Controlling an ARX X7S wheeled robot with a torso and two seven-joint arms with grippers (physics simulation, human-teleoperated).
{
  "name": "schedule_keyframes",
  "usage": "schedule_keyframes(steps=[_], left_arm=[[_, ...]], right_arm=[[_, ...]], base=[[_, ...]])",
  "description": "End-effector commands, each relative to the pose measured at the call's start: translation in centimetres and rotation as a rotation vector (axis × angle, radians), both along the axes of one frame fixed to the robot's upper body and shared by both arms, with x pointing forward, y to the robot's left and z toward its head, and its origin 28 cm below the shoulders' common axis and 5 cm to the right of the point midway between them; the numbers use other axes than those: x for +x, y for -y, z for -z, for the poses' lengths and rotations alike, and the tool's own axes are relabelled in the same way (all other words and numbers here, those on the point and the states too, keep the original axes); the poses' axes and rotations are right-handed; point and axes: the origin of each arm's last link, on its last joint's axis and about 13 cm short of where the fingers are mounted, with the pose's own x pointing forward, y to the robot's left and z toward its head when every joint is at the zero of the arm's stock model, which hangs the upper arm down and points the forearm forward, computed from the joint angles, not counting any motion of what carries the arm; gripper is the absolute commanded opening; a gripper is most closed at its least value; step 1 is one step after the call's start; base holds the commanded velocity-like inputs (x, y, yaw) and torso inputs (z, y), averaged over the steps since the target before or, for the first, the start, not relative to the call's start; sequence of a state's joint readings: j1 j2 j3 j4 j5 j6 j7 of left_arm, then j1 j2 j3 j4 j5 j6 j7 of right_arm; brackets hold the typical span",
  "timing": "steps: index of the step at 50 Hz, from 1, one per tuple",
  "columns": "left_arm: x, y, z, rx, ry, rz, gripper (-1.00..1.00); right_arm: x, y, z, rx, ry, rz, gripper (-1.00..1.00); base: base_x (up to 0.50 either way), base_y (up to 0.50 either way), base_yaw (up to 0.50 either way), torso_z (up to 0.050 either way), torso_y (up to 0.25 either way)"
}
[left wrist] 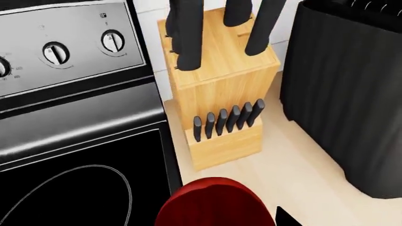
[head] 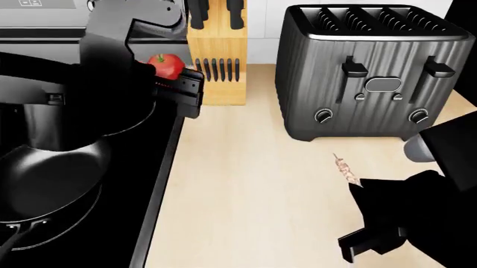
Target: Place both pans onto different burners. Then place the tomato and the kebabs on different pans.
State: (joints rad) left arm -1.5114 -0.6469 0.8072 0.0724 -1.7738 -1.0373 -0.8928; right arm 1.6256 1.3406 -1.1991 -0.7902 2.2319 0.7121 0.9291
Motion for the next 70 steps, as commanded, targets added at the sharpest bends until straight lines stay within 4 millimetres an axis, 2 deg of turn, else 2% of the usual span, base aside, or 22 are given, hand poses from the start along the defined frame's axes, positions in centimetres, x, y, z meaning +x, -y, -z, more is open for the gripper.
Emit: schedule_keyframes(steps=[1,10,18,23,28,36,46,51,70], left_arm=[[-3.6,-2.3,-2.2,0.001,0.080,-0.022,-1.00],[-6.7,-4.1,-3.1,0.004,0.139,-0.031,-1.00],[-8.6,-5.1,-2.6,0.017,0.163,-0.027,-1.00],[-9.9,-6.4,-1.4,0.010,0.152,-0.048,-1.00],[-11.1,-7.7,-0.5,-0.033,0.165,-0.075,-1.00],[-12.8,-9.3,-0.6,-0.123,0.236,-0.114,-1.00],[-13.5,-9.6,-0.3,-0.146,0.271,-0.123,-1.00],[-13.4,-9.7,-0.4,-0.152,0.280,-0.131,-1.00],[-13.6,-9.8,-0.8,-0.148,0.297,-0.132,-1.00]], right_arm=[[0.2,-0.8,-1.5,0.007,0.108,-0.030,-1.00],[0.0,-1.4,-2.3,-0.009,0.227,-0.038,-1.00],[-1.3,-1.5,-3.1,-0.036,0.252,-0.099,-1.00],[-1.8,-1.4,-3.2,-0.039,0.253,-0.105,-1.00],[-1.8,-1.6,-3.5,-0.030,0.294,-0.103,-1.00],[-1.5,-2.0,-3.6,-0.048,0.312,-0.100,-1.00],[-1.5,-2.1,-3.6,-0.058,0.338,-0.095,-1.00],[-1.6,-2.0,-3.5,-0.119,0.354,-0.078,-1.00],[-1.7,-1.9,-3.9,-0.217,0.390,-0.034,-1.00]], base=[[0.00,0.00,0.00,0.000,0.000],[0.00,0.00,0.00,0.000,0.000],[0.00,0.00,0.00,0.000,0.000],[0.00,0.00,0.00,0.000,0.000],[0.00,0.00,0.00,0.000,0.002],[-0.04,0.00,0.00,0.000,0.000],[-0.49,0.00,0.00,0.000,0.000],[-0.44,0.25,0.00,0.000,0.000],[-0.01,0.50,0.00,0.000,0.000]])
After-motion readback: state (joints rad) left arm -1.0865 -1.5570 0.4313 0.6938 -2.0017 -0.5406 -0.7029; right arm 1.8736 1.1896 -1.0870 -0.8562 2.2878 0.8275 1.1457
